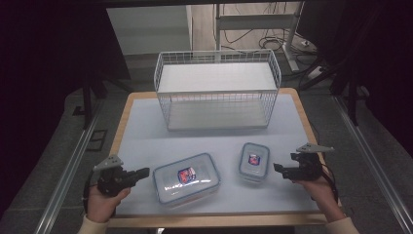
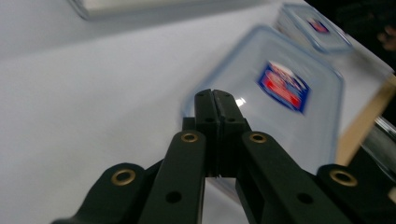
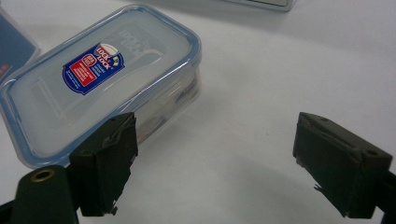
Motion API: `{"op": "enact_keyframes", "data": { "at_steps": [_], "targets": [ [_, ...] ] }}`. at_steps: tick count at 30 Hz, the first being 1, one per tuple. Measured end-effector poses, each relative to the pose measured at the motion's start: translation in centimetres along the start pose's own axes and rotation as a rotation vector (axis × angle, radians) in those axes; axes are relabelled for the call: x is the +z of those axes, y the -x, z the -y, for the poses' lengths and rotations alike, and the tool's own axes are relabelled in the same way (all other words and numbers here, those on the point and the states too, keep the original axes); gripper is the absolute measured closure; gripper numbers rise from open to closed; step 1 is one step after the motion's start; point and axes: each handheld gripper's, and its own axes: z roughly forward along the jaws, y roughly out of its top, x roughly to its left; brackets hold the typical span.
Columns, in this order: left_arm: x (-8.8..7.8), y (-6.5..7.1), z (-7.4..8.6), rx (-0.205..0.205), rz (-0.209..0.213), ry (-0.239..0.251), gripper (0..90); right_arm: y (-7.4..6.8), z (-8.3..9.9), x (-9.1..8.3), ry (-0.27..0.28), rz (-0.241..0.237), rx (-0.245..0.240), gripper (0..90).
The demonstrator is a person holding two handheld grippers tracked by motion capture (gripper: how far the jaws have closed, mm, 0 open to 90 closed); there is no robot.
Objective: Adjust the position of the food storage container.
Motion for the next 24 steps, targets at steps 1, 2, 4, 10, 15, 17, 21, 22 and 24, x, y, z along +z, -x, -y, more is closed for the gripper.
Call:
{"op": "enact_keyframes", "data": {
  "at_steps": [1,2,4,10,15,17,21,22,24],
  "targets": [
    [0.0,0.4,0.4,0.008,0.01,-0.011,90.0,0.0,0.0,0.0,0.0,0.0,0.001,13.8],
    [0.1,0.9,0.7,0.016,0.026,-0.017,90.0,0.0,0.0,0.0,-0.001,0.001,0.005,13.8],
    [0.4,1.9,1.1,0.043,0.064,-0.035,90.0,0.0,0.0,0.0,-0.001,0.003,0.006,13.9],
    [2.4,5.3,0.1,0.121,0.176,-0.081,90.0,-0.1,0.0,0.3,-0.01,0.005,0.005,14.0],
    [4.8,8.0,-0.6,0.196,0.249,-0.151,90.0,-0.1,0.1,0.3,-0.012,0.005,0.005,14.1],
    [5.7,9.1,-0.4,0.233,0.245,-0.195,90.0,-0.1,0.1,0.3,-0.012,0.005,0.007,14.1],
    [7.1,10.5,0.5,0.28,0.211,-0.279,90.0,0.0,0.2,0.4,-0.015,0.004,0.006,14.1],
    [7.4,10.6,0.7,0.282,0.195,-0.288,90.0,0.0,0.2,0.4,-0.016,0.005,0.006,14.1],
    [7.8,10.6,0.9,0.278,0.164,-0.296,90.0,0.0,0.2,0.5,-0.02,0.004,0.01,14.1]
  ]
}}
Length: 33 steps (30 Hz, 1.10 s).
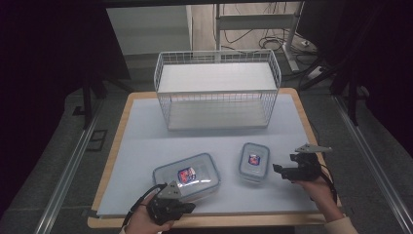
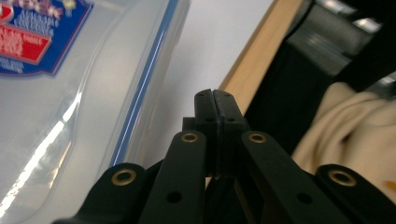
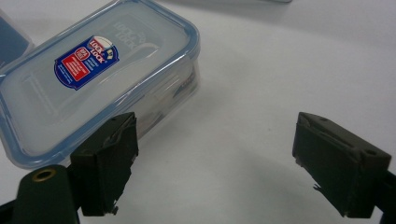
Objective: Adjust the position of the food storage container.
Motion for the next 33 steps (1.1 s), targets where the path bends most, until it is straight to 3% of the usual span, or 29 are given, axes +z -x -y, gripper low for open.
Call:
{"op": "enact_keyframes", "data": {
  "at_steps": [2,8,16,28,33],
  "targets": [
    [0.4,0.0,0.1,-0.007,-0.018,-0.01,90.0,0.0,0.0,0.0,0.0,0.002,-0.001,14.1],
    [1.4,0.1,0.0,0.029,-0.108,-0.051,90.0,0.0,0.0,0.1,-0.002,0.003,-0.004,14.1],
    [1.7,-0.1,-0.5,0.063,-0.147,-0.062,90.0,0.1,0.1,0.2,-0.005,0.004,-0.003,14.1],
    [2.0,-3.9,-1.8,-0.022,-0.136,-0.024,90.0,0.2,0.2,0.3,-0.012,0.008,-0.001,14.1],
    [2.3,-5.0,-2.5,-0.029,-0.147,-0.021,90.0,0.2,0.2,0.3,-0.013,0.009,0.001,14.1]
  ]
}}
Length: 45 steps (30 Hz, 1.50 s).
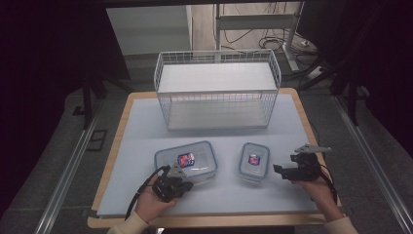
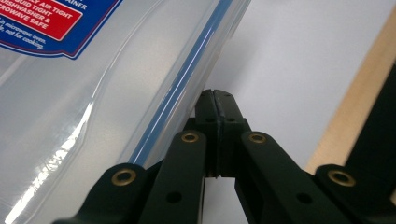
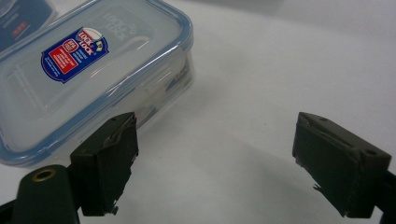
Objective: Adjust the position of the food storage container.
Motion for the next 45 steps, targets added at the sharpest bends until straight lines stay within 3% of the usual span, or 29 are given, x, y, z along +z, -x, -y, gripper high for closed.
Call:
{"op": "enact_keyframes", "data": {
  "at_steps": [10,16,19,22,27,30,37,45],
  "targets": [
    [0.2,-0.8,-0.4,-0.019,-0.009,0.018,90.0,0.0,0.0,0.0,-0.003,0.001,-0.007,14.2],
    [-3.1,-0.5,0.5,-0.05,0.016,0.104,90.0,0.0,0.0,0.0,-0.003,0.001,-0.002,14.2],
    [-5.4,-1.3,1.4,-0.097,-0.005,0.159,90.0,0.1,0.0,-0.1,0.002,0.004,-0.007,14.3],
    [-7.3,-3.0,2.5,-0.169,-0.038,0.205,90.0,0.1,0.0,-0.3,0.008,0.005,-0.003,14.3],
    [-8.7,-6.1,4.4,-0.276,-0.113,0.222,90.0,0.2,-0.1,-0.5,0.017,0.009,-0.002,14.3],
    [-8.4,-7.6,5.7,-0.339,-0.102,0.213,90.0,0.3,-0.1,-0.5,0.017,0.01,0.001,14.3],
    [-6.4,-8.9,6.2,-0.379,-0.061,0.172,90.0,0.1,-0.2,-0.6,0.022,0.009,0.0,14.3],
    [-4.8,-10.2,5.5,-0.402,-0.052,0.146,90.0,0.2,-0.2,-0.5,0.02,0.01,0.001,14.3]
  ]
}}
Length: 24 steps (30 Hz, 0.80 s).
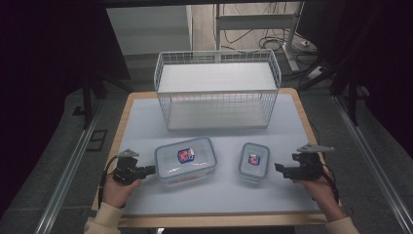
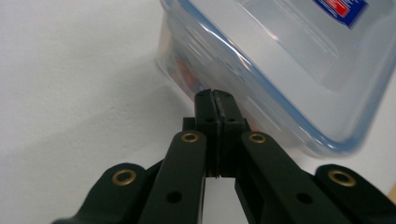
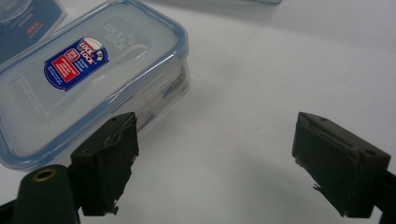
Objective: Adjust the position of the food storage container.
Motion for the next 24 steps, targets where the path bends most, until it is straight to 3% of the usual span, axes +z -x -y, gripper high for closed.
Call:
{"op": "enact_keyframes", "data": {
  "at_steps": [12,18,24],
  "targets": [
    [1.6,-1.7,-1.6,-0.038,-0.019,0.0,90.0,-0.1,0.0,0.2,-0.006,0.0,-0.002,14.3],
    [2.6,-1.6,-2.7,-0.022,-0.036,-0.007,90.0,0.0,0.1,0.2,-0.009,0.001,-0.002,14.3],
    [3.5,-1.8,-3.8,-0.038,-0.022,0.0,90.0,0.0,0.1,0.3,-0.011,0.001,0.0,14.3]
  ]
}}
